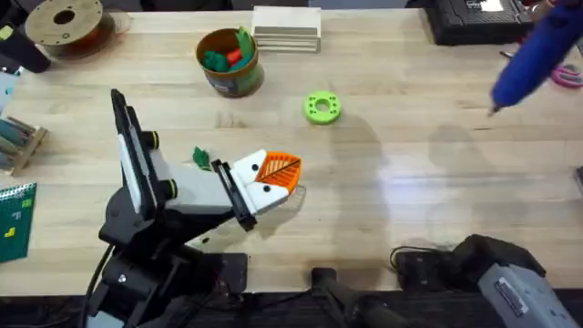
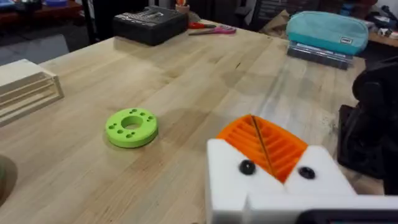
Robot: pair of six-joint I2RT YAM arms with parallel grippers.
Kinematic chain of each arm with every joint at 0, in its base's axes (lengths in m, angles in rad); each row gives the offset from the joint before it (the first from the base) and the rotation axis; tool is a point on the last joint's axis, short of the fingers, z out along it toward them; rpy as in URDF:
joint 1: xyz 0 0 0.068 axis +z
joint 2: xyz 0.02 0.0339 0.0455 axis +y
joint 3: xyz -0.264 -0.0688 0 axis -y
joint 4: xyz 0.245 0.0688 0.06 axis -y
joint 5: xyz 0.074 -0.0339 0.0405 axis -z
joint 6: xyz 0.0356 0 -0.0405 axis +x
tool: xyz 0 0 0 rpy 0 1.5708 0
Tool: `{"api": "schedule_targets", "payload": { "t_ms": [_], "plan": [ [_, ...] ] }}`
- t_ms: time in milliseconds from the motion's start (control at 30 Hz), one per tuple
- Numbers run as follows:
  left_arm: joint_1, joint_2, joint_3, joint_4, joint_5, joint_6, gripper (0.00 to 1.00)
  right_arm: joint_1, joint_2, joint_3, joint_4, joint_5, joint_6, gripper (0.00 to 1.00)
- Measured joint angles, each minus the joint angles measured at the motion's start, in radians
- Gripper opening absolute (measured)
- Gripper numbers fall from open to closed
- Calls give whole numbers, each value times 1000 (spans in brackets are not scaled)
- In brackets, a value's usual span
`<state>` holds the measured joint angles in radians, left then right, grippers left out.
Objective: Pick up the gripper from the table and insert it into the empty holder that is missing its gripper. Then pick up a screw, insert it into the mounting hole, and use the screwdriver to tighten it. Finally, clean up the table by picking up the vegetable and placing it into the bucket.
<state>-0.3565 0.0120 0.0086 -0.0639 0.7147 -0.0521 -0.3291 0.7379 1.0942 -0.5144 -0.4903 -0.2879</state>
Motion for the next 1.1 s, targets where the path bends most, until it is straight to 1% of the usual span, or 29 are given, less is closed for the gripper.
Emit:
{"api": "schedule_targets", "payload": {
  "t_ms": [100, 167, 233, 333, 367, 567, 700, 800, 967, 1100],
  "plan": [
    [0, 0, 0, 0, 0, 0, 4, 24, -58, -139, 185, -99, 93, 33],
    [0, 0, 0, 0, 0, 0, 4, 65, -83, -228, 332, -157, 169, 33],
    [0, 0, 0, 0, 0, 0, 4, 125, -99, -302, 461, -198, 245, 33],
    [0, 0, 0, 0, 0, 0, 4, 253, -105, -389, 633, -232, 351, 33],
    [0, 0, 0, 0, 0, 0, 4, 402, -94, -426, 720, -230, 413, 33],
    [0, 0, 0, 0, 0, 0, 4, 711, -2, -431, 884, -153, 462, 33],
    [0, 0, 0, 0, 0, 0, 4, 866, 103, -431, 1078, -120, 445, 33],
    [0, 0, 0, 0, 0, 0, 4, 948, 183, -432, 1214, -109, 423, 33],
    [0, 0, 0, 0, 0, 0, 4, 1044, 285, -432, 1366, -101, 407, 33],
    [0, 0, 0, 0, 0, 0, 4, 1088, 346, -432, 1454, -103, 406, 33]
  ]
}}
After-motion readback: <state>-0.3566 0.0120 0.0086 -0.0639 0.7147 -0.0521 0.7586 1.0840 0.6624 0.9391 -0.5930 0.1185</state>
